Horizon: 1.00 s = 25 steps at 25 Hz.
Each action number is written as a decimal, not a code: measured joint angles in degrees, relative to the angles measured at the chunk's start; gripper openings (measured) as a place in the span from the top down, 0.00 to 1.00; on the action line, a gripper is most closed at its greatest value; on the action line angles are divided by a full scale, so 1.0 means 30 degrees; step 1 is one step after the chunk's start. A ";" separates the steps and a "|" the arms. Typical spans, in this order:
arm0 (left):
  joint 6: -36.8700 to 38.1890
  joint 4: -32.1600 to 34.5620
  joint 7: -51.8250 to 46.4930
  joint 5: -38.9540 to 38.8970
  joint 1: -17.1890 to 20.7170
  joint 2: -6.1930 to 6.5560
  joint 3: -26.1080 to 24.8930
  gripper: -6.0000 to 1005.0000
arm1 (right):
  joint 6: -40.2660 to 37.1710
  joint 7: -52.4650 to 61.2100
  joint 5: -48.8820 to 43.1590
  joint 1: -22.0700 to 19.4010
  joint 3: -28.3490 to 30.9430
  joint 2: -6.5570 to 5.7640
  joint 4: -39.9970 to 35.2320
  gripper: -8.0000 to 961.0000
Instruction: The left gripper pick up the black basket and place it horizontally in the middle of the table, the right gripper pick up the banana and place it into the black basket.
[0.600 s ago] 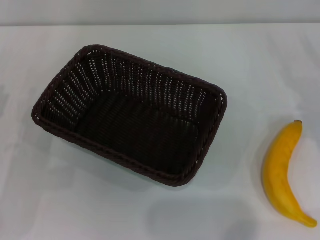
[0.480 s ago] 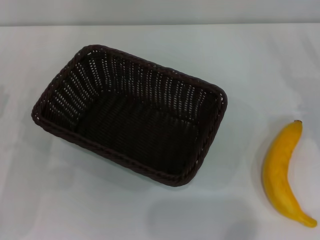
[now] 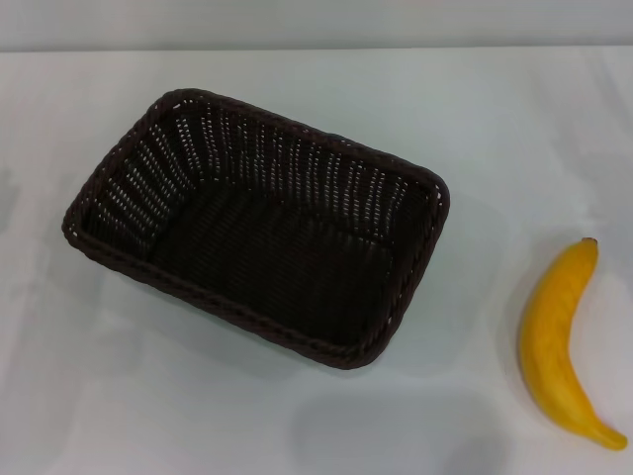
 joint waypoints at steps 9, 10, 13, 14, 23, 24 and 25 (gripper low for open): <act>0.1834 0.5659 -0.9142 0.4789 0.0345 0.0166 0.0092 0.11 | -0.0036 -0.0005 0.0043 0.0158 0.0009 0.0025 -0.0002 0.11; 0.2183 0.6627 -1.0376 0.5439 0.0370 0.0180 0.0092 0.11 | -0.0036 -0.0010 0.0052 0.0176 0.0036 0.0029 -0.0002 0.11; 0.3031 0.9189 -1.4092 0.7701 0.0317 0.0412 0.0090 0.11 | -0.0042 -0.0021 0.0096 0.0215 0.0158 0.0044 -0.0011 0.11; 0.3188 0.9921 -1.5429 0.8507 0.0246 0.0565 0.0088 0.11 | -0.0047 -0.0014 0.0104 0.0215 0.0174 0.0045 -0.0019 0.11; 0.3187 1.4805 -2.8408 1.7781 -0.1666 0.3893 0.3278 0.11 | -0.0067 -0.0090 0.0134 0.0309 0.0847 0.0055 -0.0165 0.11; 0.3114 1.5219 -2.9888 1.8850 -0.2019 0.4375 0.3962 0.11 | -0.0065 -0.0108 0.0134 0.0317 0.0968 0.0045 -0.0173 0.11; 0.2933 1.5582 -3.1246 1.9900 -0.2399 0.4770 0.4512 0.11 | -0.0050 -0.0124 0.0134 0.0321 0.1071 0.0035 -0.0185 0.11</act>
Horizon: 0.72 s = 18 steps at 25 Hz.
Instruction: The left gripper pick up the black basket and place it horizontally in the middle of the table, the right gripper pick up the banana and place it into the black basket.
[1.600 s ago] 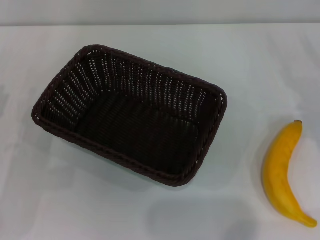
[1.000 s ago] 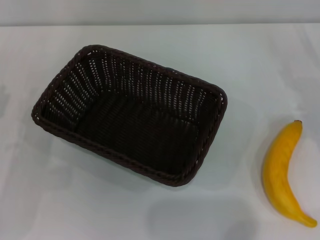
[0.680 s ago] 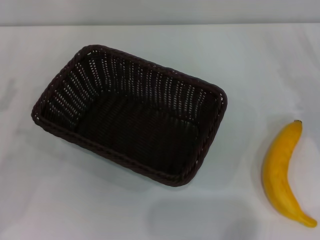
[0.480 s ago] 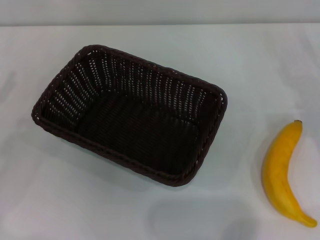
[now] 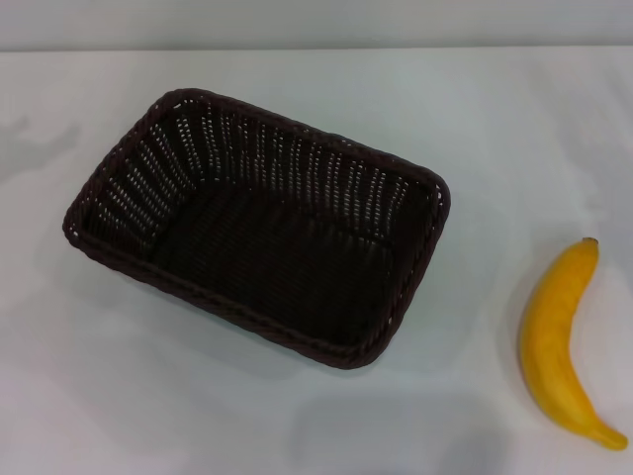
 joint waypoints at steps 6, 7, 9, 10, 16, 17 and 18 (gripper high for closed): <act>-0.2320 0.0598 -0.4238 0.5193 -0.2464 0.1210 0.0896 0.11 | 0.0225 0.0004 -0.0003 -0.0201 0.0677 -0.0055 -0.0234 0.11; -0.2794 0.0606 -0.4812 0.6326 -0.3087 0.1311 0.0903 0.11 | 0.0238 -0.0003 -0.0004 -0.0236 0.0743 -0.0058 -0.0289 0.11; -0.3402 0.0617 -0.5350 0.7920 -0.3926 0.1342 0.0922 0.11 | 0.0272 -0.0026 -0.0004 -0.0263 0.0829 -0.0061 -0.0309 0.11; -0.3665 0.0628 -0.5473 0.8595 -0.4300 0.1321 0.0922 0.11 | 0.0296 -0.0031 -0.0003 -0.0246 0.0840 -0.0063 -0.0313 0.11; -0.3877 -0.0203 -0.5311 1.0759 -0.5244 0.0926 0.1228 0.11 | 0.0322 0.0014 -0.0004 0.0112 0.0854 -0.0040 -0.0303 0.11; -0.3673 -0.0479 -0.5163 1.0927 -0.5462 0.0790 0.1411 0.11 | 0.0334 0.0056 -0.0005 0.0096 0.0857 -0.0031 -0.0277 0.11; -0.3467 -0.0730 -0.5005 1.1023 -0.5697 0.0616 0.1586 0.11 | 0.0356 0.0074 -0.0005 0.0055 0.0860 -0.0029 -0.0272 0.11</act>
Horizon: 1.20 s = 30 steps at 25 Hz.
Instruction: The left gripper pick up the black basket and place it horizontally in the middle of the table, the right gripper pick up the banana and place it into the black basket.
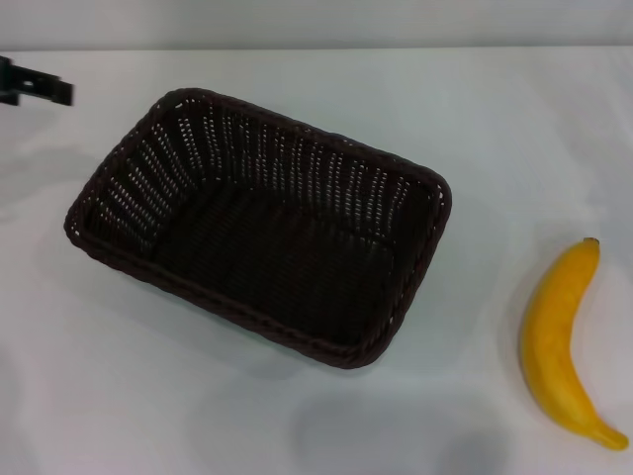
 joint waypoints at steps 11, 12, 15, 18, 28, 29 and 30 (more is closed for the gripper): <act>0.1320 -0.1032 0.0290 0.0141 -0.0684 -0.1672 0.1231 0.11 | 0.0040 0.0041 0.0001 -0.0165 -0.0026 -0.0011 -0.0001 0.11; 0.1401 -0.1217 0.0169 0.0153 -0.0721 -0.1730 0.1324 0.11 | 0.0042 0.0041 0.0001 -0.0167 -0.0034 -0.0013 -0.0002 0.11; 0.1546 -0.1666 0.0009 0.0169 -0.0680 -0.1836 0.1346 0.11 | 0.0029 0.0002 0.0001 -0.0127 -0.0135 -0.0001 0.0003 0.11; 0.1838 -0.2041 0.0021 0.0261 -0.0613 -0.2033 0.1358 0.11 | -0.0019 -0.0025 -0.0018 -0.0070 -0.0172 -0.0001 0.0057 0.11; 0.2318 -0.2741 0.0471 0.0392 -0.0589 -0.2382 0.1510 0.17 | -0.0058 -0.0069 -0.0082 -0.0108 -0.0203 -0.0007 0.0100 0.11; 0.2315 -0.2737 0.0475 0.0393 -0.0599 -0.2387 0.1568 0.18 | -0.0060 -0.0068 -0.0080 -0.0109 -0.0203 -0.0006 0.0095 0.11; 0.2315 -0.2701 0.0503 0.0396 -0.0599 -0.2413 0.1606 0.19 | -0.0063 -0.0074 -0.0071 -0.0110 -0.0204 -0.0007 0.0092 0.11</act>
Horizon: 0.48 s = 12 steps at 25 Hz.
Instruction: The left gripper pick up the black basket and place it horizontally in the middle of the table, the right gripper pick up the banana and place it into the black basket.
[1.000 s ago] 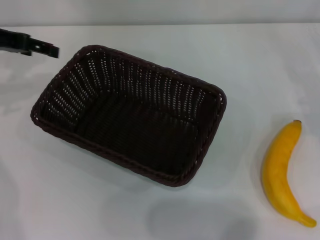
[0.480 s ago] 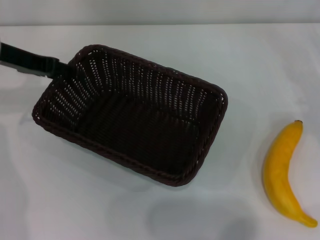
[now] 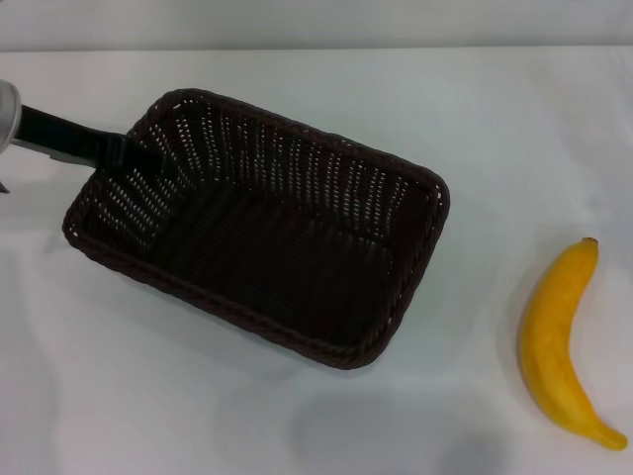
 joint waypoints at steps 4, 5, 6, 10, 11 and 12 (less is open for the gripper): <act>0.0038 0.0201 0.0174 -0.0004 -0.0009 -0.0129 0.0249 0.24 | -0.0009 -0.0004 0.0015 -0.0039 0.0000 0.0000 -0.0031 0.11; 0.0040 0.0205 0.0175 -0.0004 -0.0025 -0.0137 0.0259 0.27 | -0.0011 0.0004 0.0016 -0.0052 0.0000 0.0000 -0.0054 0.11; 0.0040 0.0209 0.0175 -0.0004 -0.0046 -0.0145 0.0263 0.30 | -0.0012 0.0018 0.0016 -0.0054 0.0000 0.0001 -0.0062 0.11; 0.0025 0.0209 0.0110 -0.0007 -0.0113 -0.0147 0.0275 0.43 | -0.0002 0.0074 0.0017 -0.0059 0.0004 0.0000 -0.0068 0.11; -0.0001 0.0209 0.0055 -0.0045 -0.0118 -0.0146 0.0267 0.48 | 0.0018 0.0078 0.0017 -0.0059 0.0012 0.0000 -0.0068 0.11; -0.0041 0.0208 -0.0058 -0.0091 -0.0119 -0.0147 0.0223 0.54 | 0.0052 0.0080 0.0016 -0.0059 0.0028 0.0001 -0.0050 0.11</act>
